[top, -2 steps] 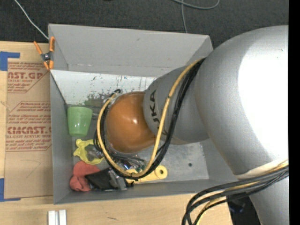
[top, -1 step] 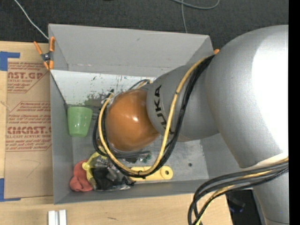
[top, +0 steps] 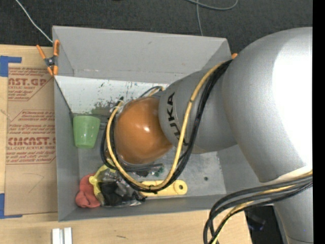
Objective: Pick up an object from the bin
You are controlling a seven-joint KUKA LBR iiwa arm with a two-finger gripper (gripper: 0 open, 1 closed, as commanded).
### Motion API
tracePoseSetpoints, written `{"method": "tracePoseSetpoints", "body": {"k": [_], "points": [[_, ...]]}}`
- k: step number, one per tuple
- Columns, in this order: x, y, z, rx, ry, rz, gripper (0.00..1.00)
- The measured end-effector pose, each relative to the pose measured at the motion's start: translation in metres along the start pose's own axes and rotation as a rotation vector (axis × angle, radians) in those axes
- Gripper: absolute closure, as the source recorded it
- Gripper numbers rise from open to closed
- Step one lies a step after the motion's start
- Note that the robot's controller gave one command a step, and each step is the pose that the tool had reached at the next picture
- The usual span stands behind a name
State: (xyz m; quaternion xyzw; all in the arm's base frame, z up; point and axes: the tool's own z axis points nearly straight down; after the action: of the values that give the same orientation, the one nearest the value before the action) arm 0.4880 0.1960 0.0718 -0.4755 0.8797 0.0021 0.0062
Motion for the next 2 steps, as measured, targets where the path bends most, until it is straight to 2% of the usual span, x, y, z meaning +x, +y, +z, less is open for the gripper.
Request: {"method": "tracePoseSetpoints", "body": {"k": [1,2], "points": [[0.0,0.0,-0.002,-0.001,0.002,0.001,1.0],[0.017,-0.017,-0.073,0.004,-0.005,-0.043,1.0]]}}
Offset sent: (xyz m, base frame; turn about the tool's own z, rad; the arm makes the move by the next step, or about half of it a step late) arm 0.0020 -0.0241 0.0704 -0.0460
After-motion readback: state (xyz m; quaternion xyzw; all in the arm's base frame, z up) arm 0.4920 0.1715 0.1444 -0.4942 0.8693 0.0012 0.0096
